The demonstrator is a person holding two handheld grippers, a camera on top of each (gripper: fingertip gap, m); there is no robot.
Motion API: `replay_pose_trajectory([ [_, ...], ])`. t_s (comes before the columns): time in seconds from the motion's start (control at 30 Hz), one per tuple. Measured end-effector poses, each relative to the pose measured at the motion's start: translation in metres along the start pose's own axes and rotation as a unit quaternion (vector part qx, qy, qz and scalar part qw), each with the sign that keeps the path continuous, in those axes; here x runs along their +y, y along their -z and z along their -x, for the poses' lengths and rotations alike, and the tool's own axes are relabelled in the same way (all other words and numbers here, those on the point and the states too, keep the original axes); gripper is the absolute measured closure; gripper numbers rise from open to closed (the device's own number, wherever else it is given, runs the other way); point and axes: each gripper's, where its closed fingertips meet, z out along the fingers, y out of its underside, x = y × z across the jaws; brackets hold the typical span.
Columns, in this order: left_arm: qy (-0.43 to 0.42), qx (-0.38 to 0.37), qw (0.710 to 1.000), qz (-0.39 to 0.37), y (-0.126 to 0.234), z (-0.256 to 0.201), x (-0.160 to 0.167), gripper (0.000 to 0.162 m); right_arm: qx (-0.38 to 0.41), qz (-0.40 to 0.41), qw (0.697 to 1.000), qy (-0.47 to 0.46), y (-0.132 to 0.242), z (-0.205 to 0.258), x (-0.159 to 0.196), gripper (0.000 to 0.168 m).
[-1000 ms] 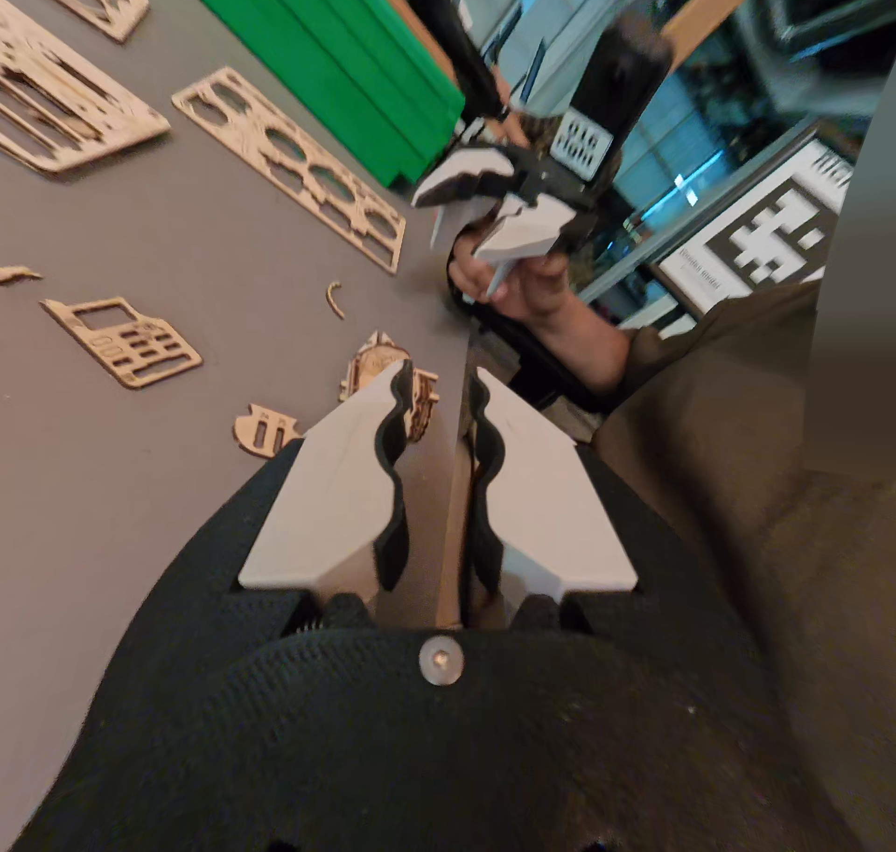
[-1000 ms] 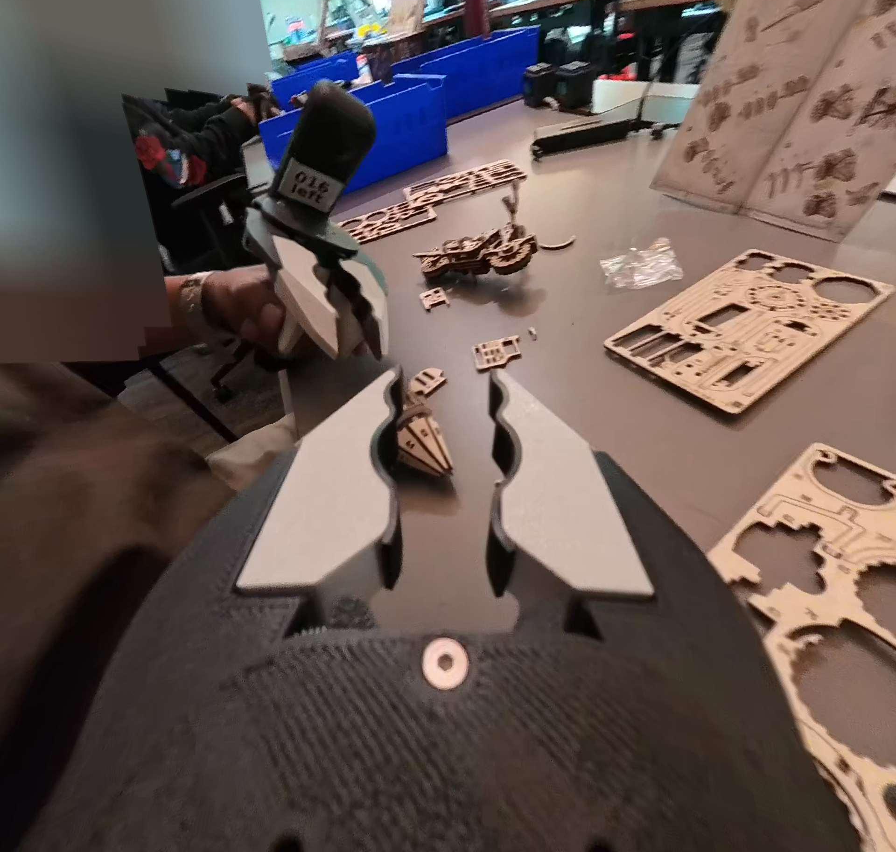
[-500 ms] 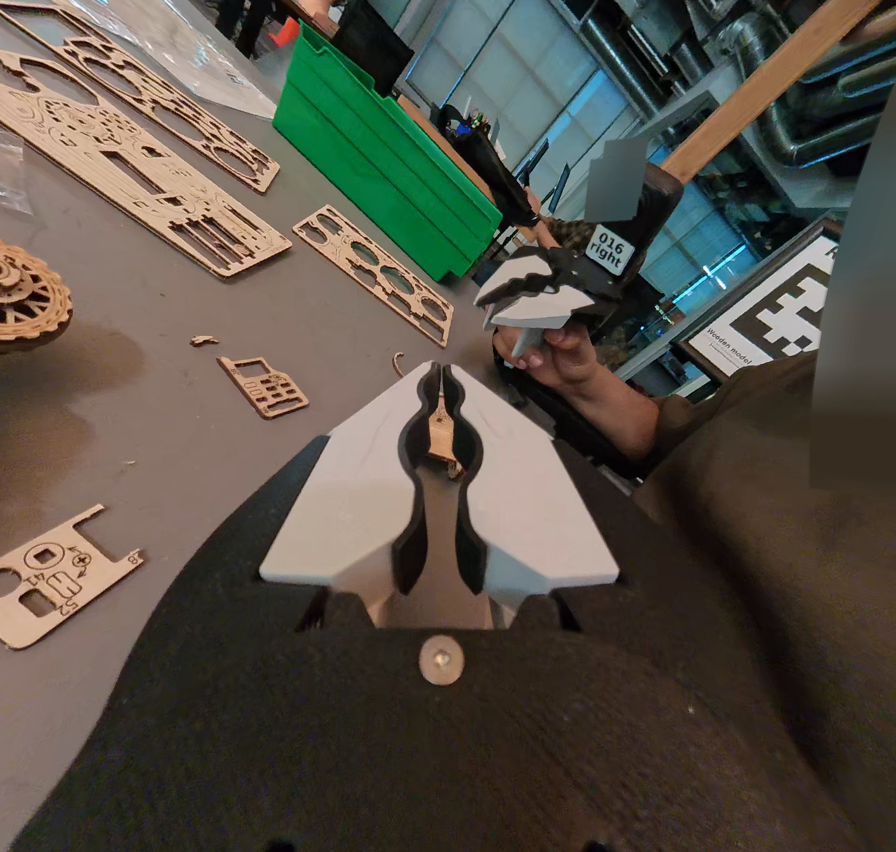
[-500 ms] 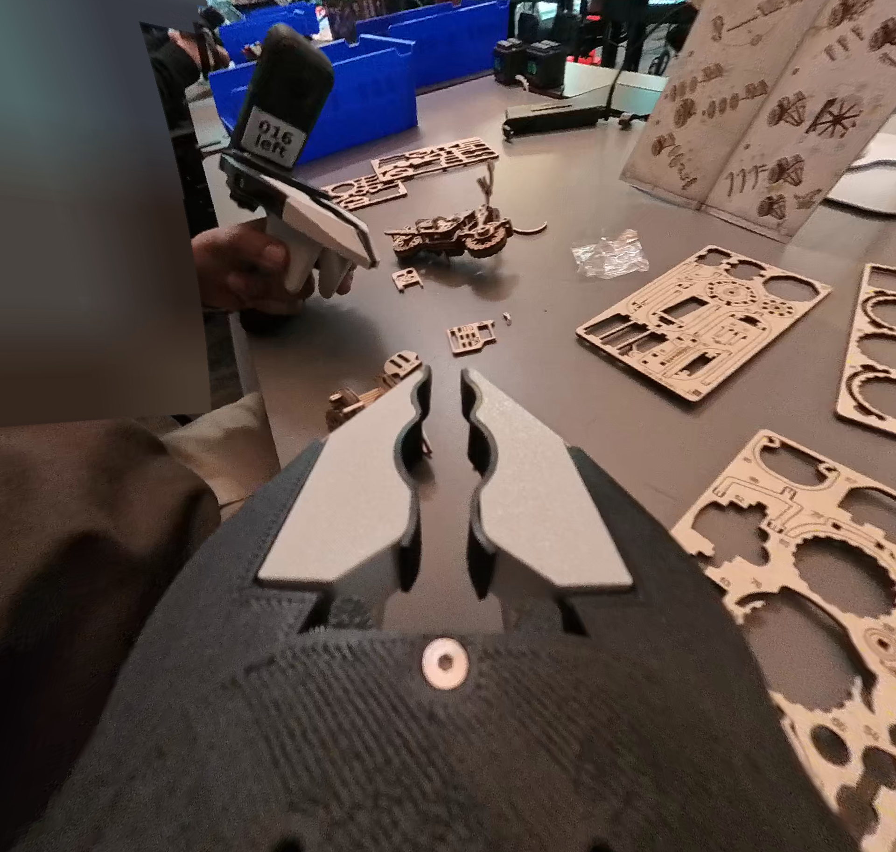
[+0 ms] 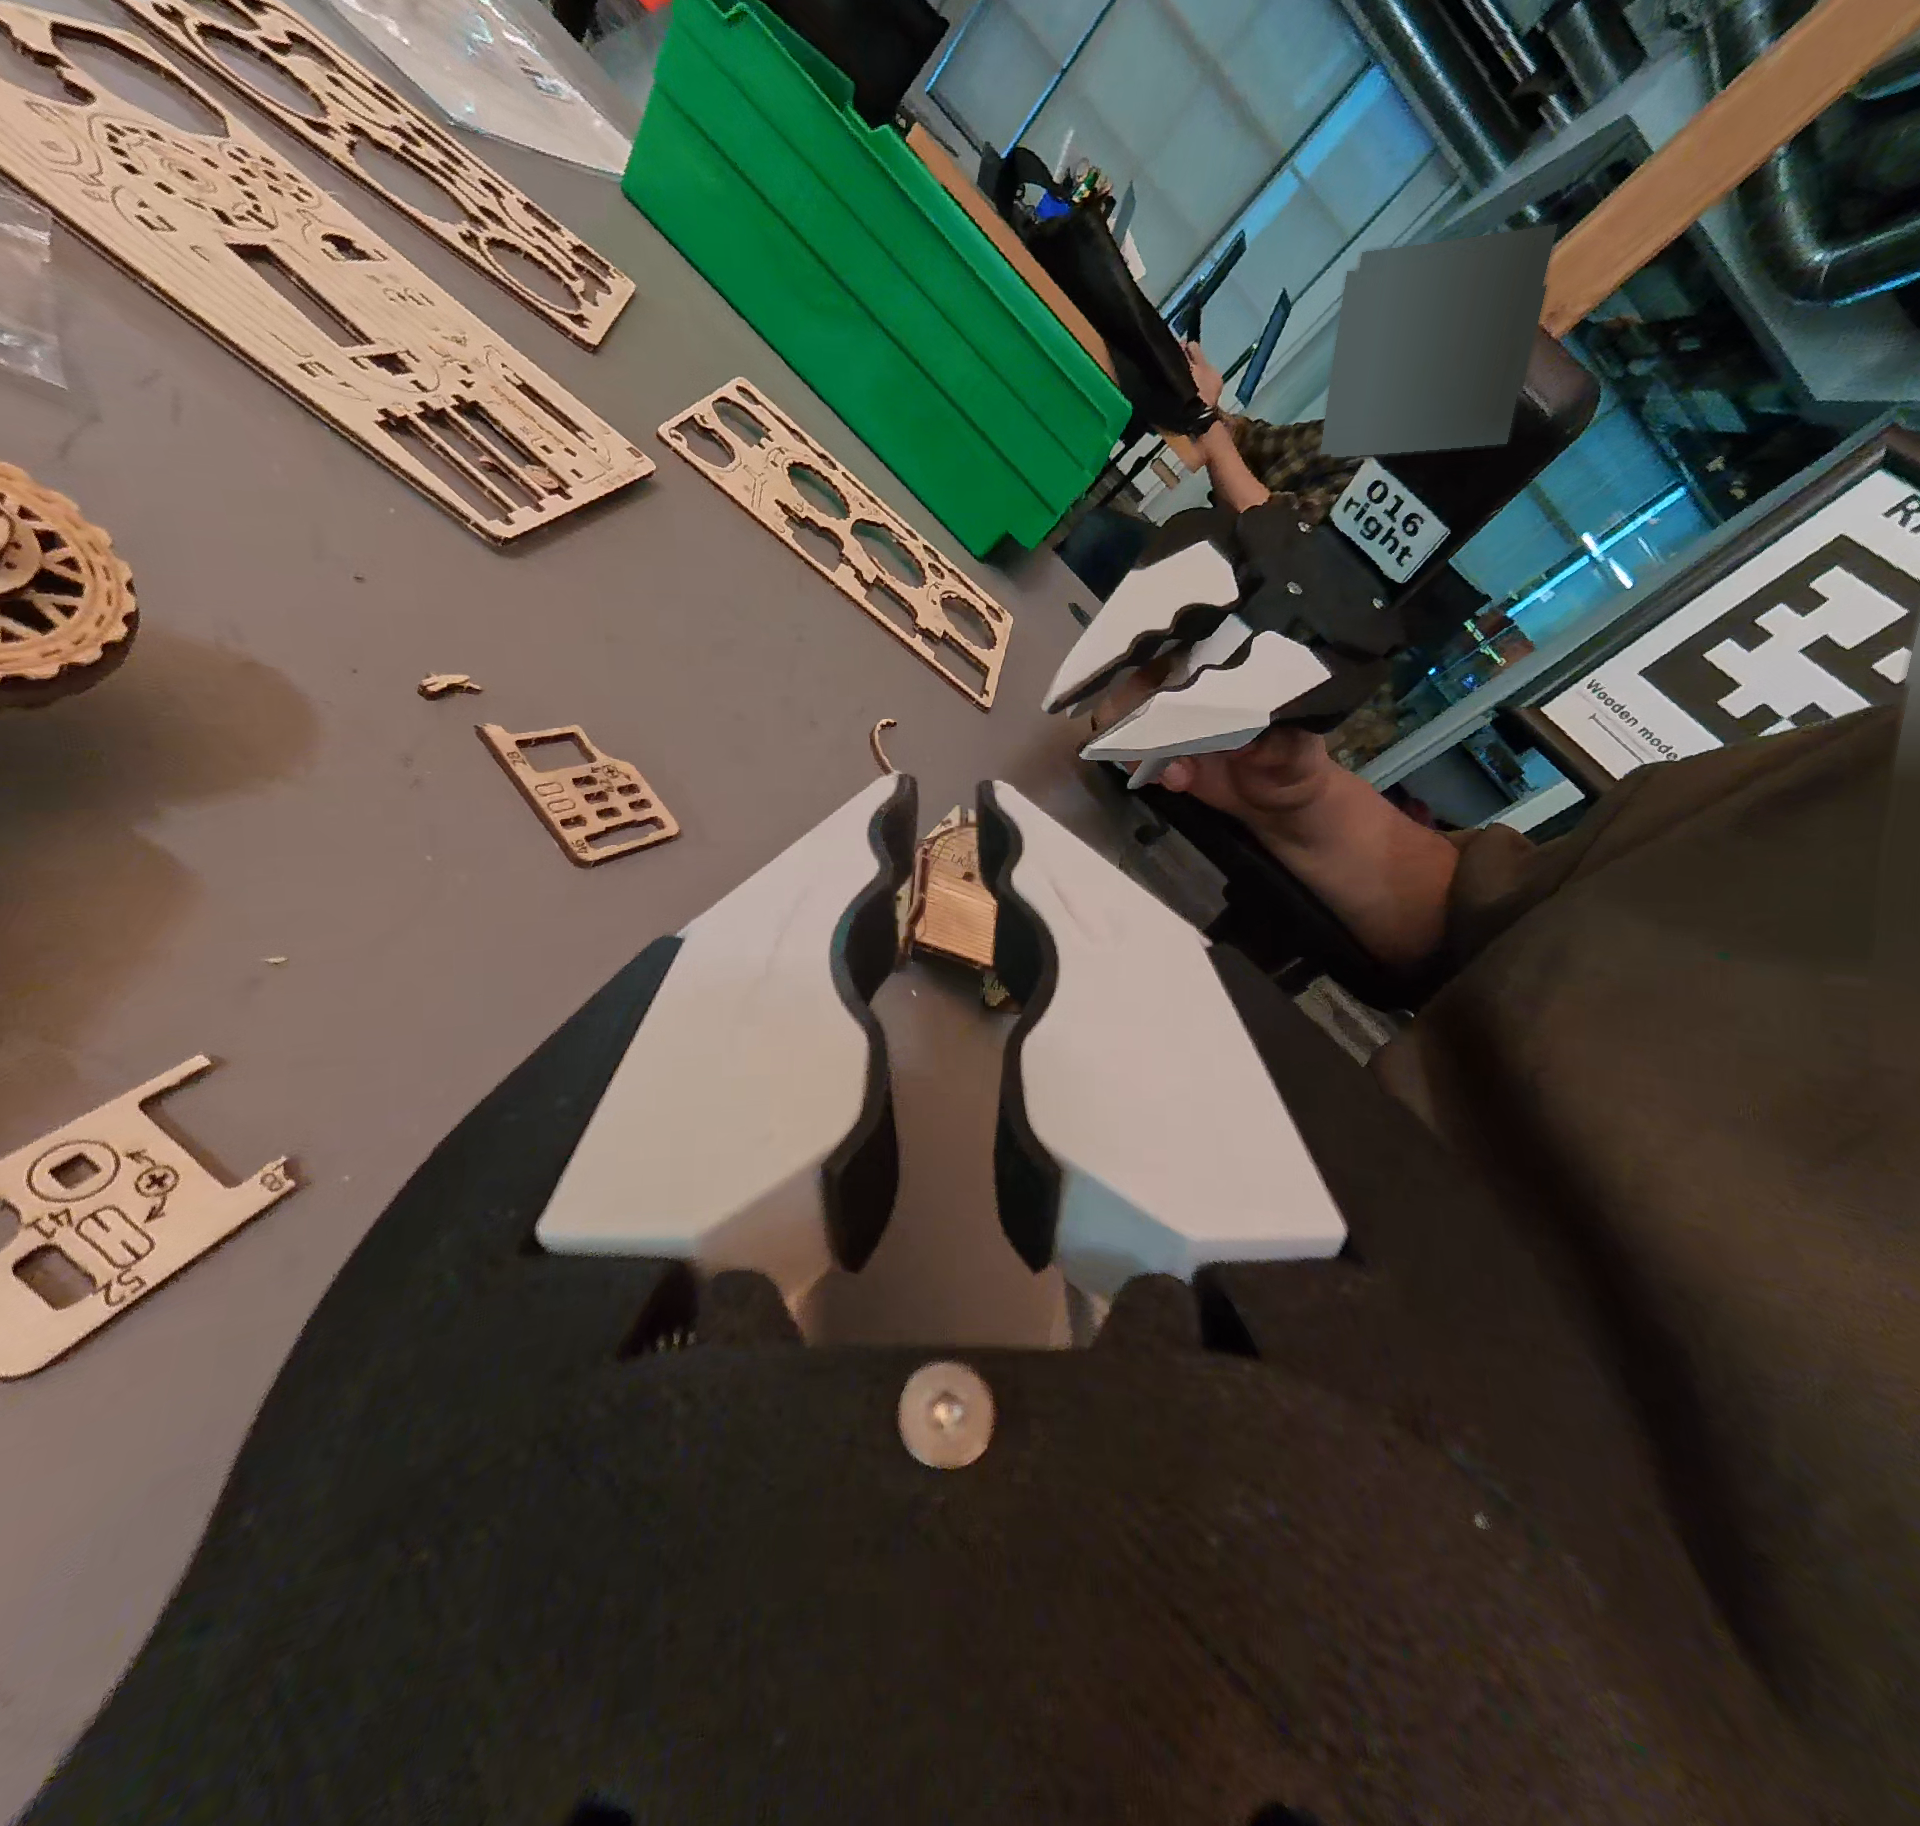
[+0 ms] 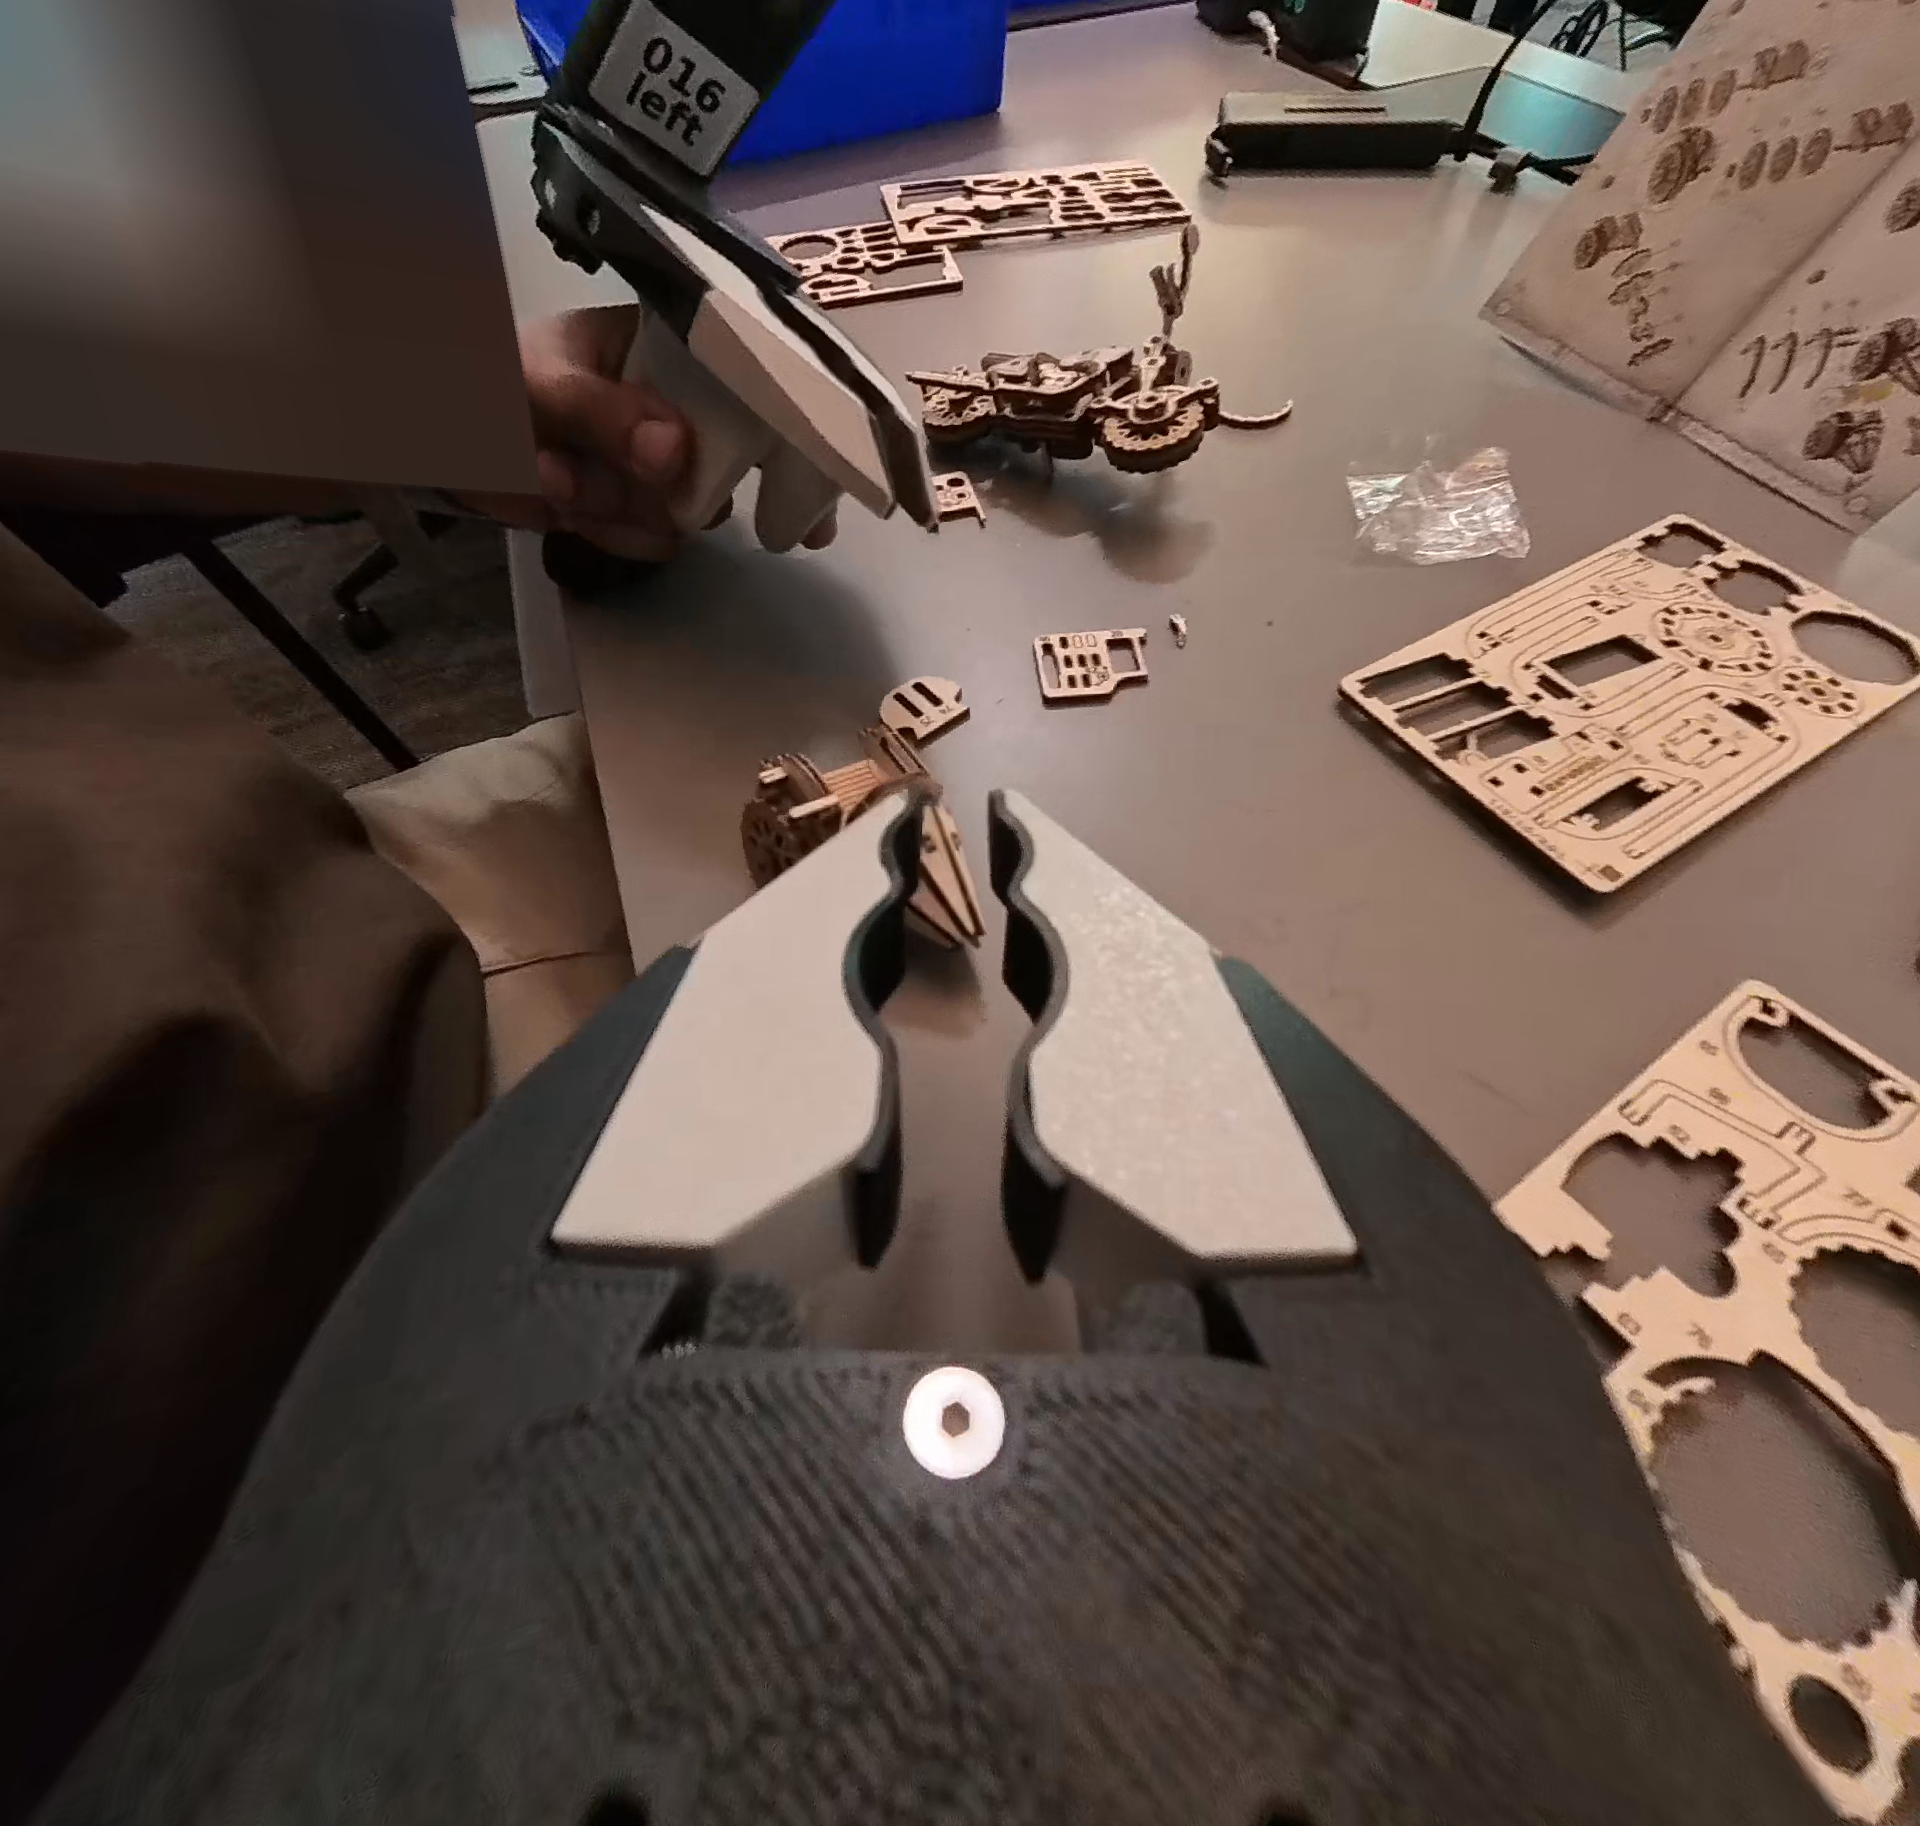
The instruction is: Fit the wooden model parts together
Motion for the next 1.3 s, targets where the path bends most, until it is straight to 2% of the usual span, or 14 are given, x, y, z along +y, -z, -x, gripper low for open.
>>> replay_pose_trajectory([
  [0.47, 0.001, 0.011, 1.000, 0.001, 0.000, -0.003, 0.000, 0.129, 0.019, 0.031, 0.998, 0.044, -0.005, 0.000, 0.009, 0.158],
  [0.9, 0.000, 0.020, 1.000, 0.001, 0.001, -0.005, 0.000, 0.122, 0.027, 0.034, 0.997, 0.058, -0.005, 0.000, 0.009, 0.158],
  [1.1, -0.001, 0.022, 1.000, 0.001, 0.001, -0.006, 0.000, 0.119, 0.026, -0.016, 0.995, 0.094, 0.004, 0.007, -0.011, 0.167],
  [1.2, 0.002, 0.024, 1.000, 0.000, 0.001, -0.005, 0.000, 0.117, -0.034, -0.069, 0.991, 0.110, 0.011, 0.030, -0.026, 0.164],
  [1.3, 0.006, 0.025, 1.000, -0.001, 0.002, -0.005, -0.001, 0.117, -0.055, -0.101, 0.985, 0.127, 0.017, 0.042, -0.037, 0.163],
])
